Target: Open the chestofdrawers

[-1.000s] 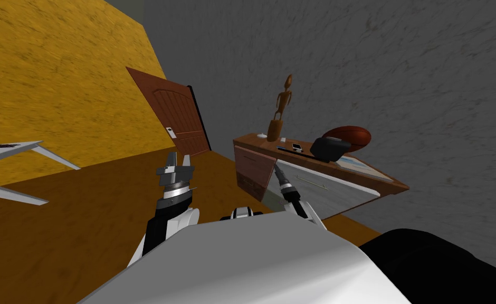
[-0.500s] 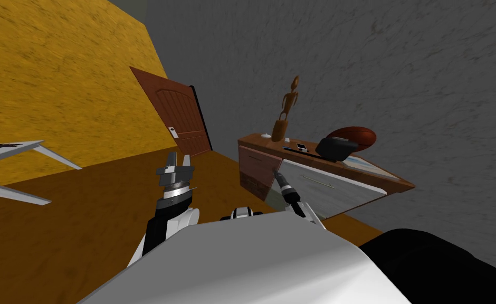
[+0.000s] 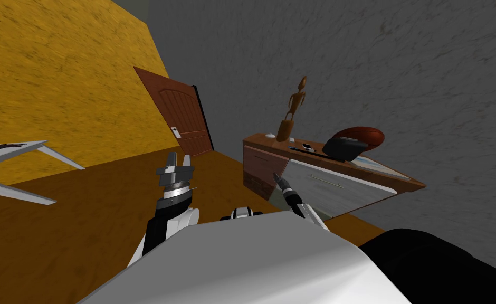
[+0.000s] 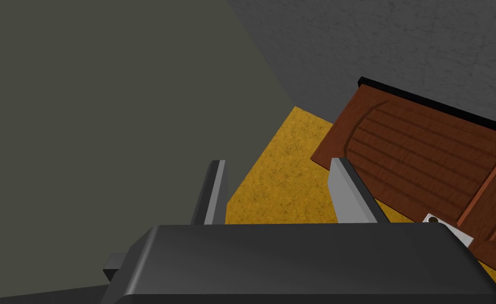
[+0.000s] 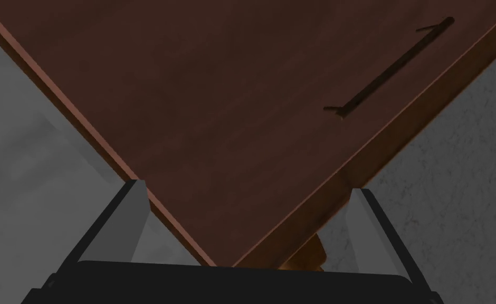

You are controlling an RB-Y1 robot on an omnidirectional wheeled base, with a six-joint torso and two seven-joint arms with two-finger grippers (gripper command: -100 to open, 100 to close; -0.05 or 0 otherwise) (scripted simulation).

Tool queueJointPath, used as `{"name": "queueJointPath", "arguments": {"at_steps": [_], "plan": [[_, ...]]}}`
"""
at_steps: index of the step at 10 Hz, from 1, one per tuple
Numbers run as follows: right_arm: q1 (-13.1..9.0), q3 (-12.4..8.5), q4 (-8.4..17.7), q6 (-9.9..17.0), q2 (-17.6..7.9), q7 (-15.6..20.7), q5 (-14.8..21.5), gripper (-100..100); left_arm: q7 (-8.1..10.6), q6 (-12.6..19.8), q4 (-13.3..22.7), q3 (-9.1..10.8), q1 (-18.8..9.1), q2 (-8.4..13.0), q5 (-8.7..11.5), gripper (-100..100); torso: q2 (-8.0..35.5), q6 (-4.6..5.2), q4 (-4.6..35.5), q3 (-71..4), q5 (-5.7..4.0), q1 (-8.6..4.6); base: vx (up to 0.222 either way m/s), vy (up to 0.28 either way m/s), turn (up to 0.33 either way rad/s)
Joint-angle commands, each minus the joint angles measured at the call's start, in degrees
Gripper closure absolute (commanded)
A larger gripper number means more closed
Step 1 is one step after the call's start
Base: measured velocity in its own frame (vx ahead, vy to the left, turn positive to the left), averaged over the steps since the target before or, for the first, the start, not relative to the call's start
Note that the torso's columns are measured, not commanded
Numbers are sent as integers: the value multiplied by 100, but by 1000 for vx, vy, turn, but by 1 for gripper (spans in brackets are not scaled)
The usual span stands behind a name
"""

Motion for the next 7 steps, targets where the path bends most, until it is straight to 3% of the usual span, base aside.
{"name": "queueJointPath", "arguments": {"at_steps": [1,2,5,6,7], "plan": [[17,-16,255,334,-74,179,461,-100,0,0,0,0,0,0,0,0,-8,0,-2,-4,0,-4,25,181,8],[17,-16,255,334,-74,179,645,-100,0,0,0,0,0,0,0,0,-18,0,-5,-10,2,12,36,162,-6],[36,-44,557,785,-230,387,1161,-100,0,0,0,0,0,0,0,0,-3,1,0,-2,-2,-14,9,141,7],[36,-44,557,785,-230,387,1326,-100,0,0,0,0,0,0,0,0,-4,0,-1,-2,-4,-14,1,114,3],[37,-61,707,1007,-307,492,1488,-100,0,0,0,1,0,1,0,0,-5,0,-1,-3,-2,-9,22,138,16]]}}
